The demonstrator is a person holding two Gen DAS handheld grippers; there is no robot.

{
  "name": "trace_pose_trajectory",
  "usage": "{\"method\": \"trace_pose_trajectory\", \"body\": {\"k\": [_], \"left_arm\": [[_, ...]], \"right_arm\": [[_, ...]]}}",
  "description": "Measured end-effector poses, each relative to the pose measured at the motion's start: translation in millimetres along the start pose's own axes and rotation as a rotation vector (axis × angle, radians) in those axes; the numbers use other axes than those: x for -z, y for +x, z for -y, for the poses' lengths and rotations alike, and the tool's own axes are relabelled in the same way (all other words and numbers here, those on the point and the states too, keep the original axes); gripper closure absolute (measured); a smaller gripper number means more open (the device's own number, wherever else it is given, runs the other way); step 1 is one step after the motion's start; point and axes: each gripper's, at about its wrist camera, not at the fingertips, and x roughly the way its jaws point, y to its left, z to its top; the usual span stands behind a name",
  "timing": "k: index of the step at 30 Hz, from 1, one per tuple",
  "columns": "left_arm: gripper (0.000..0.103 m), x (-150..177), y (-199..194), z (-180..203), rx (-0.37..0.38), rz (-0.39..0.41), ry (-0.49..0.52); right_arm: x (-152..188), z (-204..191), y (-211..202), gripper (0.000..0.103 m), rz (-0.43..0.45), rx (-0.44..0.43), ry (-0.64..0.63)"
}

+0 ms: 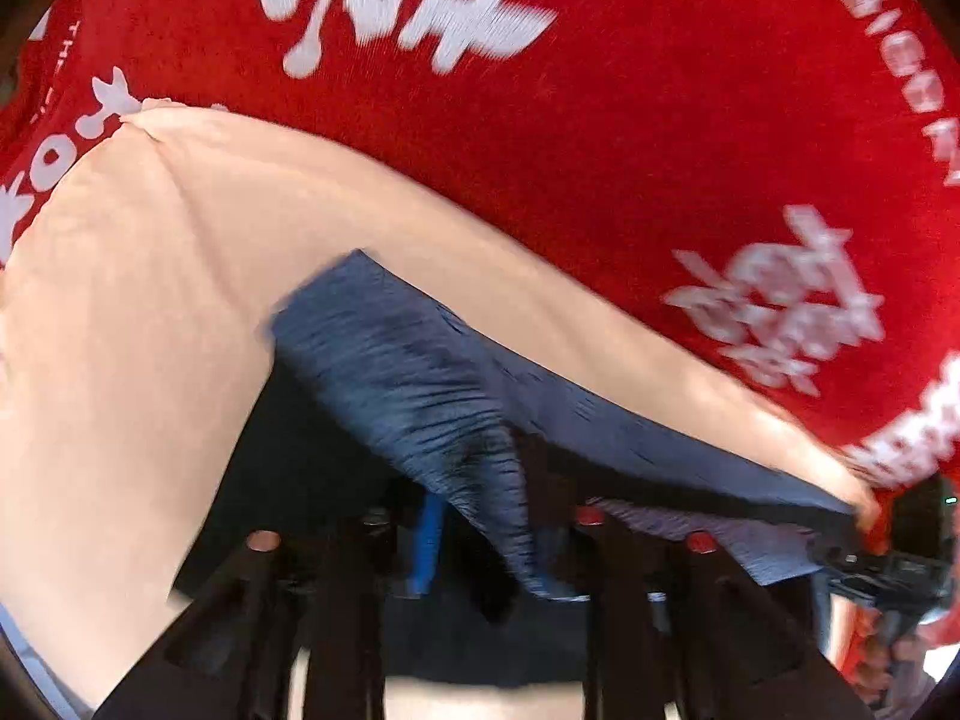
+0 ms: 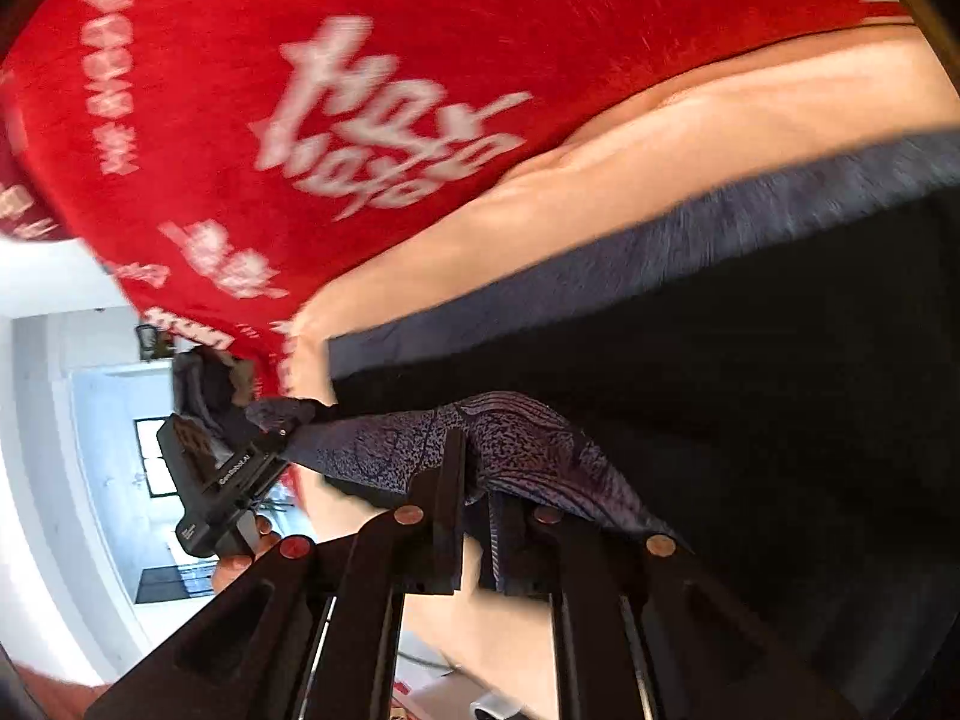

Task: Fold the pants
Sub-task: 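Lift the patterned band with both tools and fold it over the black pants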

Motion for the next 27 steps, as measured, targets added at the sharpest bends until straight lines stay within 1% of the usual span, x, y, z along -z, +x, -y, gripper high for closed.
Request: {"method": "trace_pose_trajectory", "body": {"k": [1,2,3,5,6,7,8,9,10,11,12,13,14,15,16,17,18,19,20,21,22,24,26,27], "left_arm": [[0.069,-4,14,-1,-0.019,-0.006,-0.007],[0.067,-9,25,-2,-0.030,-0.010,-0.012],[0.066,-13,31,-2,-0.039,-0.004,-0.012],[0.065,-18,31,2,-0.053,-0.005,-0.017],[0.064,-20,26,2,-0.053,-0.013,-0.022],[0.056,-21,21,2,-0.052,-0.013,-0.023],[0.044,-22,9,0,-0.063,0.003,-0.026],[0.037,-22,-2,-3,-0.092,0.025,-0.026],[0.031,-22,-19,-7,-0.134,0.064,-0.024],[0.031,-21,-30,-9,-0.161,0.079,-0.016],[0.031,-20,-35,-10,-0.175,0.078,-0.005],[0.031,-17,-40,-7,-0.188,0.064,0.029],[0.031,-15,-38,0,-0.189,0.051,0.066],[0.031,-11,-37,3,-0.186,0.040,0.095],[0.031,-7,-27,15,-0.180,0.018,0.152],[0.031,-6,-18,25,-0.177,0.005,0.182],[0.031,-6,-7,34,-0.172,-0.007,0.208],[0.031,-6,11,43,-0.187,-0.012,0.242],[0.031,-3,22,44,-0.227,-0.012,0.255],[0.031,-5,35,44,-0.269,-0.015,0.245],[0.031,-9,41,40,-0.287,-0.006,0.234],[0.031,-16,46,34,-0.272,0.017,0.209],[0.031,-17,47,41,-0.295,0.002,0.243],[0.031,-16,45,45,-0.308,-0.009,0.252]], "right_arm": [[-12,7,12,0.094,-0.012,0.021,0.000],[-23,15,25,0.094,-0.025,0.040,0.000],[-31,21,36,0.094,-0.037,0.065,-0.004],[-39,25,43,0.094,-0.020,0.069,-0.004],[-39,23,41,0.091,-0.018,0.072,0.005],[-39,18,39,0.079,-0.020,0.078,0.006],[-36,11,34,0.069,-0.015,0.084,-0.011],[-32,1,29,0.044,-0.004,0.095,-0.043],[-28,-8,24,0.026,0.006,0.109,-0.072],[-21,-22,16,0.025,0.029,0.137,-0.116],[-12,-36,9,0.025,0.056,0.160,-0.161],[-7,-43,7,0.028,0.063,0.170,-0.190],[0,-52,9,0.035,0.052,0.185,-0.231],[6,-60,16,0.055,0.030,0.203,-0.267],[7,-63,23,0.063,0.006,0.217,-0.289],[7,-66,42,0.063,-0.042,0.246,-0.323],[6,-64,52,0.063,-0.062,0.261,-0.336],[3,-59,64,0.063,-0.080,0.279,-0.348],[-3,-55,81,0.063,-0.097,0.316,-0.368],[-7,-53,91,0.067,-0.097,0.360,-0.387],[-11,-52,94,0.067,-0.081,0.381,-0.399],[-26,-55,89,0.067,-0.039,0.359,-0.401],[-35,-53,72,0.067,0.022,0.361,-0.363],[-38,-50,61,0.067,0.050,0.349,-0.331]]}}
